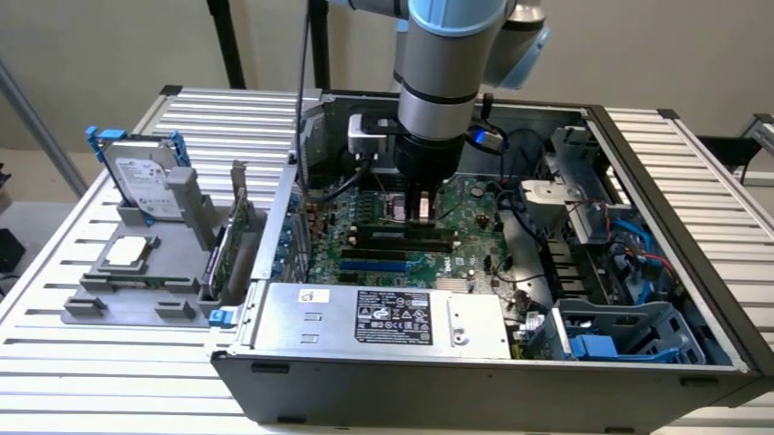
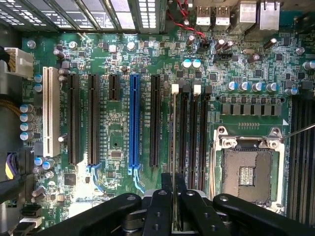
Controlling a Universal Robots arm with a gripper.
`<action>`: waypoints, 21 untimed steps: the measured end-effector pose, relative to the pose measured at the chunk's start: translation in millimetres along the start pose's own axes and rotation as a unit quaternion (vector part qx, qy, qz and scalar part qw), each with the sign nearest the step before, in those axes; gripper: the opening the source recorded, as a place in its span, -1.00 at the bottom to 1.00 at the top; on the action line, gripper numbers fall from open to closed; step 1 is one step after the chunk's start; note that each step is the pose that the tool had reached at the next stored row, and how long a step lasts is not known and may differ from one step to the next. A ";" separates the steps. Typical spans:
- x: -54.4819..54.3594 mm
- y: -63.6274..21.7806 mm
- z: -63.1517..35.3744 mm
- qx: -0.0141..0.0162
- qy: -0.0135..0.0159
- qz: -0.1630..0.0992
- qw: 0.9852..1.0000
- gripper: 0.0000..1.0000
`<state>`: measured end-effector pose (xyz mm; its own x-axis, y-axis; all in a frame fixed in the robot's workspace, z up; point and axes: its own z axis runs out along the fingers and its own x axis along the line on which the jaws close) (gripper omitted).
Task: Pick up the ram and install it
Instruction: 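Insert the ram into the slot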
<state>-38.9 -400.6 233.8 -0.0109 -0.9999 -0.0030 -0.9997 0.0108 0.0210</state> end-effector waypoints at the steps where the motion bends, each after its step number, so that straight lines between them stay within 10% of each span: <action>1: -0.3 0.0 0.3 0.000 0.002 0.000 1.000 -0.73; 7: -2.5 -0.1 1.7 0.000 0.007 0.002 1.000 -0.73; 21: -3.2 1.6 4.4 0.005 0.007 0.014 1.000 -0.73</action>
<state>-40.6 -397.4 229.4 -0.0385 -0.9992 0.0121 -0.9992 0.0387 0.0100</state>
